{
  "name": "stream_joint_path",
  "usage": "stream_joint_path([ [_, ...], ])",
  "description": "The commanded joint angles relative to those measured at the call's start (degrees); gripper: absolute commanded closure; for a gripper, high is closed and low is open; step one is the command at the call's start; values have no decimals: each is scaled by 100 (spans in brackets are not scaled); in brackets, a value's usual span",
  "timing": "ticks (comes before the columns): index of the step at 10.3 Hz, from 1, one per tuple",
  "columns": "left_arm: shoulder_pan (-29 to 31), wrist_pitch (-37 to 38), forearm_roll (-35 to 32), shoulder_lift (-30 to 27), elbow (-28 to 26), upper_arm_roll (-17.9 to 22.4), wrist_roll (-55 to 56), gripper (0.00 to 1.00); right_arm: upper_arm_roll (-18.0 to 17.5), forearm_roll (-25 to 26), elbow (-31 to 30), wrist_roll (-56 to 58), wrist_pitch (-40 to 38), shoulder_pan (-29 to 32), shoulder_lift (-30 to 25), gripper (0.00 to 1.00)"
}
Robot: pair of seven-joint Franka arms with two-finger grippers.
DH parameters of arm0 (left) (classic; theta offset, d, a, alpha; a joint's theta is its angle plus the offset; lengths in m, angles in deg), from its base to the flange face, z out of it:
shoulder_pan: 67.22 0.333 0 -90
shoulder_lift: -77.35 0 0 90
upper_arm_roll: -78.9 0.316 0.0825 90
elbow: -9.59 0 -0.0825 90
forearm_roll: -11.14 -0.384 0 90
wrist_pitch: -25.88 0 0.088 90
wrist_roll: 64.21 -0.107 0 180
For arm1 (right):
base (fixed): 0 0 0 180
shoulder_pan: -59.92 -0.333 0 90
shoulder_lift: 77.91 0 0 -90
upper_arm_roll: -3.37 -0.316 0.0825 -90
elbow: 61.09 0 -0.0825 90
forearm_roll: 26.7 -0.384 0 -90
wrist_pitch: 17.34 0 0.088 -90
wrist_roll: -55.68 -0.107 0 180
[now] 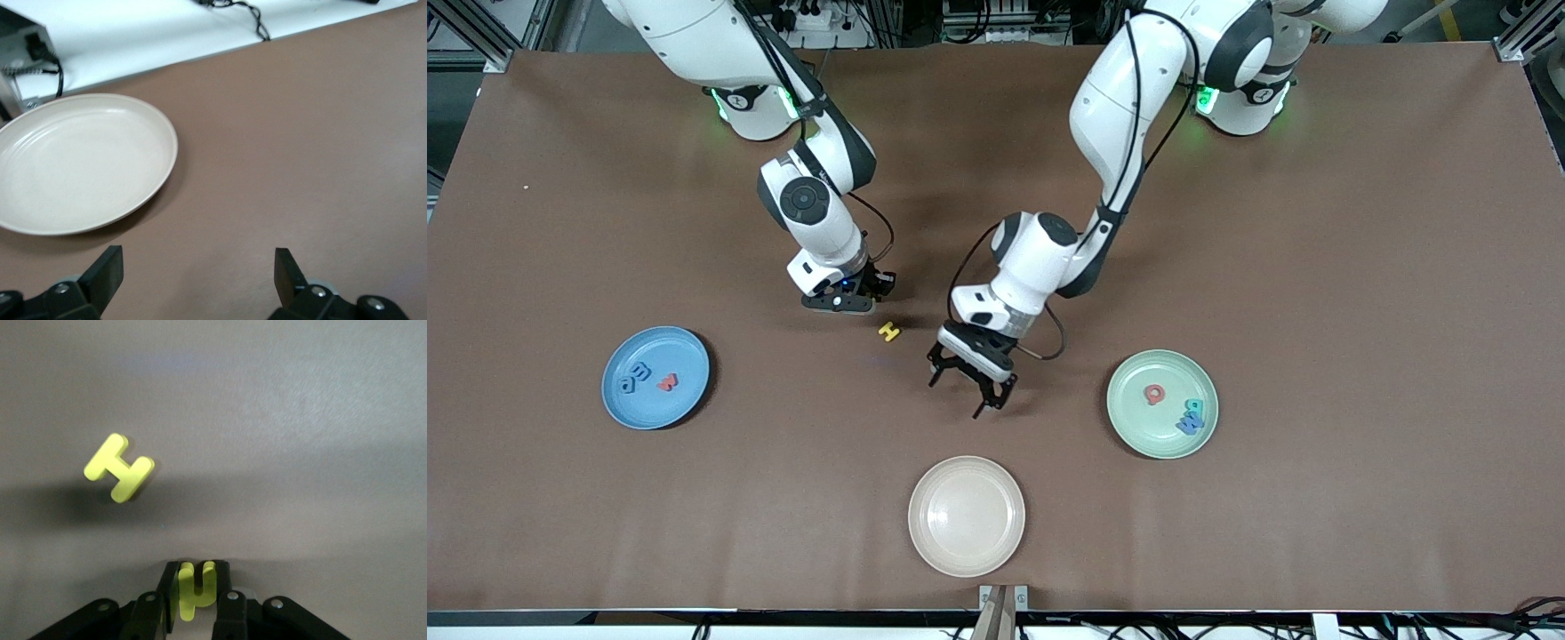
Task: Sort upper and lower case letters into plates
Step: 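Place the yellow letter on the blue plate while the left gripper reaches the H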
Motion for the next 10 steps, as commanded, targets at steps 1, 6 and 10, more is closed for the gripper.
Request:
stream_joint_path([
  [1,-133,-554,-22,128,150,-5,81,0,59,-18,-69,161,-173,354,-577,100],
  [6,-178,-618,-512,260,115,-5,11,0,1181,525,308,1775,-174,1067,-605,100],
  [10,14,-497,-813,252,124,12,46,0,1299,684,879,3149,-130,2015,-97,100],
])
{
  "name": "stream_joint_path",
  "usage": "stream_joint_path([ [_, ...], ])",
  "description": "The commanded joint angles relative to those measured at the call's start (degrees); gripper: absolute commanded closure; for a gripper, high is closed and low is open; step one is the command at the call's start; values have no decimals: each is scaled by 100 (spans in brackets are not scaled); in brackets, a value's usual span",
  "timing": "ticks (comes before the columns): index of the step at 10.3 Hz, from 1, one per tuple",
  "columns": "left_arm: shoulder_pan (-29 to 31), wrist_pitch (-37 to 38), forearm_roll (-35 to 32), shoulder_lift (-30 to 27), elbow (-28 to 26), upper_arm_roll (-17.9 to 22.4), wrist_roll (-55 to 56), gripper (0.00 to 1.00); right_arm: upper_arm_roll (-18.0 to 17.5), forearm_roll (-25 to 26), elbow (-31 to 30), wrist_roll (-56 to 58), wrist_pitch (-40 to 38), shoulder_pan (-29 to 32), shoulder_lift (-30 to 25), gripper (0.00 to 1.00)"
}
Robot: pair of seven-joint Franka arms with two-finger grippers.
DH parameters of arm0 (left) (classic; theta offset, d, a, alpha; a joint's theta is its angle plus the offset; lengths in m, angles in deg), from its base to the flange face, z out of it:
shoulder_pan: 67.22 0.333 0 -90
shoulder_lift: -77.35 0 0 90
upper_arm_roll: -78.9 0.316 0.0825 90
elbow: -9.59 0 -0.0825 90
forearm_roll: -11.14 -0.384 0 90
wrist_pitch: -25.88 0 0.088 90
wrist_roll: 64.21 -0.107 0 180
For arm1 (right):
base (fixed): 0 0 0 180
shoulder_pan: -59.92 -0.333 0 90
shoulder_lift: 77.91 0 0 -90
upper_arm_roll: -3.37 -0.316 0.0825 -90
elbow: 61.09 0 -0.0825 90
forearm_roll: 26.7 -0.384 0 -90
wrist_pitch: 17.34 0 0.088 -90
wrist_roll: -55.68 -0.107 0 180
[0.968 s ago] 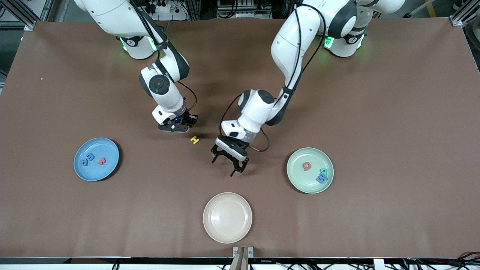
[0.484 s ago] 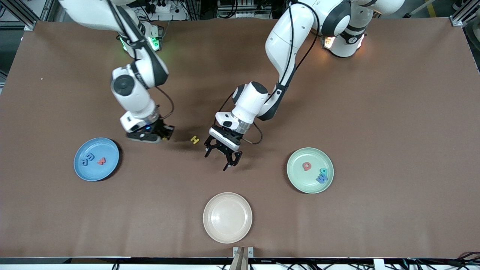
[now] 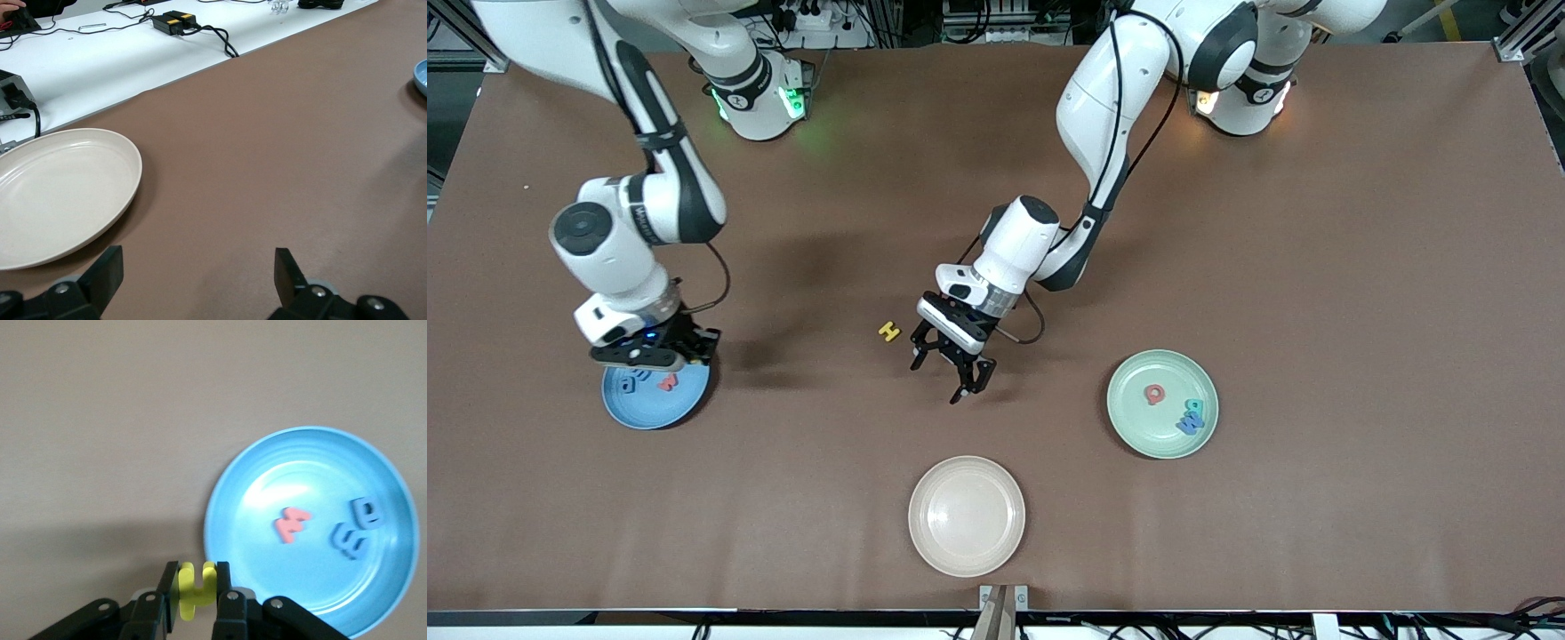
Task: Sort upper and lower case letters into plates
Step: 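Place the yellow letter on the blue plate while the left gripper reaches the H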
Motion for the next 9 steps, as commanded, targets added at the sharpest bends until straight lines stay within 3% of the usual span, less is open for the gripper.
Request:
stream_joint_path([
  [1,210,669,-83,-189,123,-14,122,0,-59,252,436,269,-11,357,519,100],
  [2,272,1537,-100,-557,123,-6,219,0,-59,305,481,261,-3,411,599,99],
  [3,272,2381,-143,-848,114,46,428,0,-59,305,542,261,-3,420,660,59],
  [4,194,2702,-144,-1042,79,56,526,0,-59,305,569,217,6,420,722,1],
  [7,-53,3547,-774,-1281,61,65,615,0,-68,297,674,252,-29,596,714,0],
  [9,-184,3918,-1895,-1273,61,-84,562,0,-68,296,727,252,-38,649,705,0],
])
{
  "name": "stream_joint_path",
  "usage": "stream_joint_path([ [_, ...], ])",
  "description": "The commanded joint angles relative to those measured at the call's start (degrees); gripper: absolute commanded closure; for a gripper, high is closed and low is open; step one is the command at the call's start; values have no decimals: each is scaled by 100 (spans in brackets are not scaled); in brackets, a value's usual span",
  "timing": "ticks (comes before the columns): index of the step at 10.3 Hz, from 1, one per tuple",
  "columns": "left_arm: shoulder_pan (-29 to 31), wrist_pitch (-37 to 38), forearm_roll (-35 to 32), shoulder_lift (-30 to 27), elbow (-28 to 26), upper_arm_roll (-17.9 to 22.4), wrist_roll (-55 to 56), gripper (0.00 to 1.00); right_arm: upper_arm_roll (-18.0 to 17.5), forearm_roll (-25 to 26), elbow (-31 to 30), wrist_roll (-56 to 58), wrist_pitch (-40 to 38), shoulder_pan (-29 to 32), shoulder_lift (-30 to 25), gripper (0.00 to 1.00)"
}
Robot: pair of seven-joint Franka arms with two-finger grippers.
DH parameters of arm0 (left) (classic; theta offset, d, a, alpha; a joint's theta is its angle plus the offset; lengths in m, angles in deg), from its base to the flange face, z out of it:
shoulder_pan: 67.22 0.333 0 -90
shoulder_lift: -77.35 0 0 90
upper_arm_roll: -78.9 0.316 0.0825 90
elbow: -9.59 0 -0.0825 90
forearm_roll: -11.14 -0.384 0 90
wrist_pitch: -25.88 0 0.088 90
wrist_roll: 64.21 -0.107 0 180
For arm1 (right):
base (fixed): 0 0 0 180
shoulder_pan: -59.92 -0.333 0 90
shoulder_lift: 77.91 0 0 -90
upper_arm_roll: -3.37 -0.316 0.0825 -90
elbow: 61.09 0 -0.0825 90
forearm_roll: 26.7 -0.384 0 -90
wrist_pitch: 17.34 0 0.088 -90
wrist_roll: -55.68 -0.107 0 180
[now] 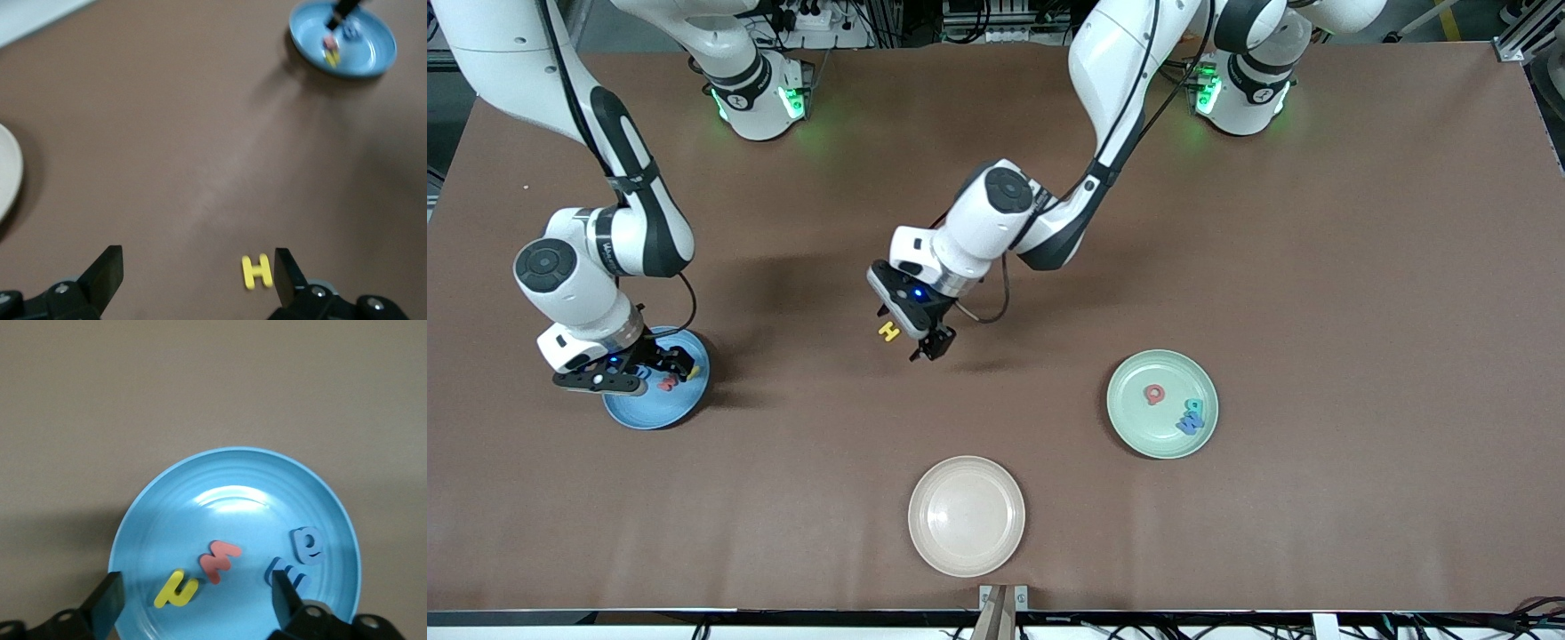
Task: Sort upper and lower case letters into plates
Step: 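Place the yellow letter on the blue plate while the left gripper reaches the H, then lower the left gripper over the yellow H and grasp it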
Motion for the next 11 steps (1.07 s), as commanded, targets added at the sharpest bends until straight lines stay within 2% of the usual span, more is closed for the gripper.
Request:
stream_joint_path([
  [1,-76,174,-829,-65,-182,-306,101,0,-71,112,138,25,-73,150,22,0],
  [4,-85,139,-813,383,-33,-370,601,0,-62,121,77,86,-90,220,145,0],
  [6,-94,78,-813,533,2,-475,1547,0,-62,121,59,375,-91,238,207,0],
  [11,-296,-1652,-831,1086,47,-423,1737,0,-62,130,68,912,-82,265,365,0],
])
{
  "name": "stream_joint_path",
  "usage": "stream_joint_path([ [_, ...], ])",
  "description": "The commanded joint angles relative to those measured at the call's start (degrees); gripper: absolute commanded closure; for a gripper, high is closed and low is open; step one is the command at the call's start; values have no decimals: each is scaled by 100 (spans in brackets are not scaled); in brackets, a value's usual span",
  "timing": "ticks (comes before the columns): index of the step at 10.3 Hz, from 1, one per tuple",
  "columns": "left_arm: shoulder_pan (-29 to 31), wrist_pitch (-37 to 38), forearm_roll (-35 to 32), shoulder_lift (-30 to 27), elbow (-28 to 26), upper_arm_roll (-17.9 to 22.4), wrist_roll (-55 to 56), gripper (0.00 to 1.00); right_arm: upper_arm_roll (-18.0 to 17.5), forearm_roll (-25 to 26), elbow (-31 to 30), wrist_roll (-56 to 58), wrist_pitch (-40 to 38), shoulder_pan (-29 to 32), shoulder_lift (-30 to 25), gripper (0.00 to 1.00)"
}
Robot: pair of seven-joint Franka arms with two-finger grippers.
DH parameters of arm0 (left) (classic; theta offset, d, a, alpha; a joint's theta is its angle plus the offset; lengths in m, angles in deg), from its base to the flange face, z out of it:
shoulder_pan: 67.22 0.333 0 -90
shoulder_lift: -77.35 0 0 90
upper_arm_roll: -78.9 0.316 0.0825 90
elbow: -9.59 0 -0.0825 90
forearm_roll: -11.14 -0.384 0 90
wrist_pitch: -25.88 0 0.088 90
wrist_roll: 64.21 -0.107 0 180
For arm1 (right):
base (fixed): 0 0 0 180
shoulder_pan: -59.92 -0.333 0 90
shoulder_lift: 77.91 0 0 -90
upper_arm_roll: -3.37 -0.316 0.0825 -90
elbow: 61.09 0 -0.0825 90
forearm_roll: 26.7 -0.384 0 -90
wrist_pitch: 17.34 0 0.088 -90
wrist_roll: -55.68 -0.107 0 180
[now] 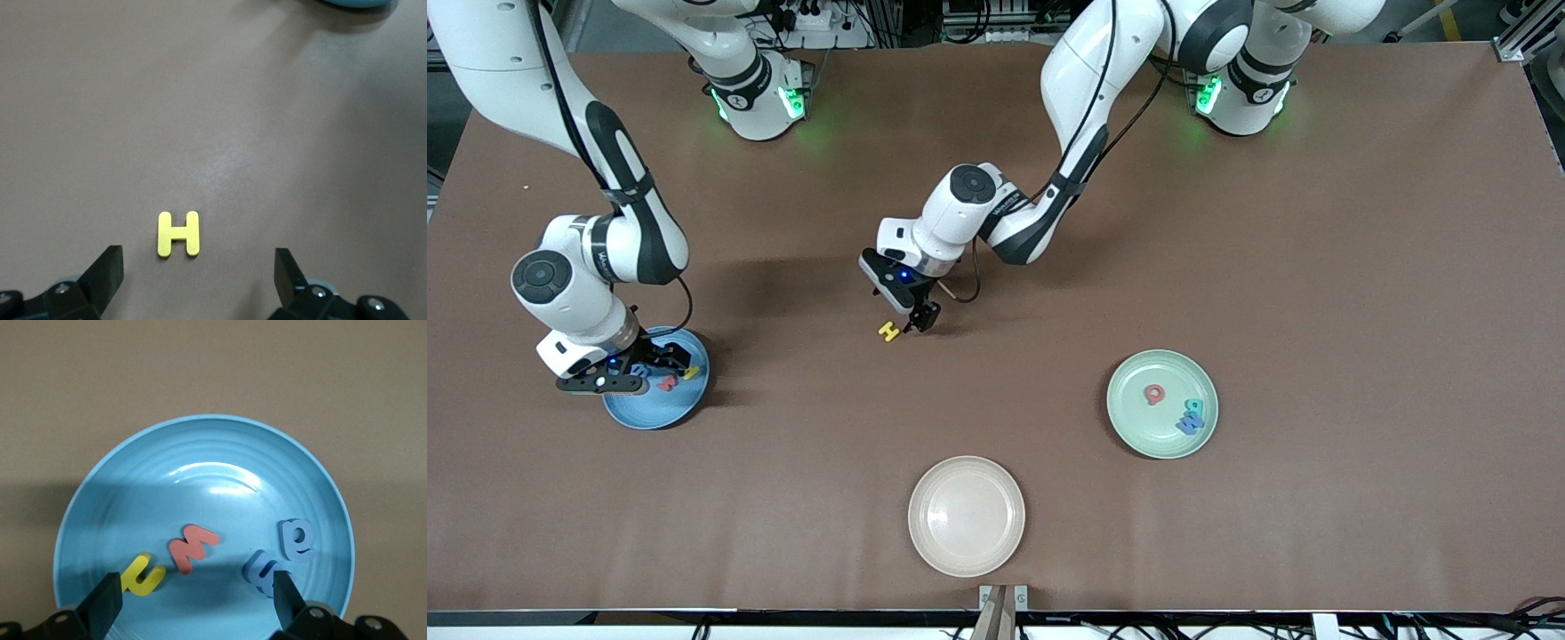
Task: Sort upper and lower case letters into plates
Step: 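Lower the left gripper over the yellow H and grasp it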
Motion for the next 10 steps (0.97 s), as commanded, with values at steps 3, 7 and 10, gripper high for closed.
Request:
stream_joint_path([
  [3,-149,-495,-224,424,398,236,81,0,-63,175,1,155,-54,-8,35,0],
  [7,-158,-1032,-224,715,750,245,81,0,-63,254,-43,155,-125,-44,44,0],
  [10,-220,-1278,-233,882,741,359,-32,0,-63,263,-43,155,-125,-43,44,0],
])
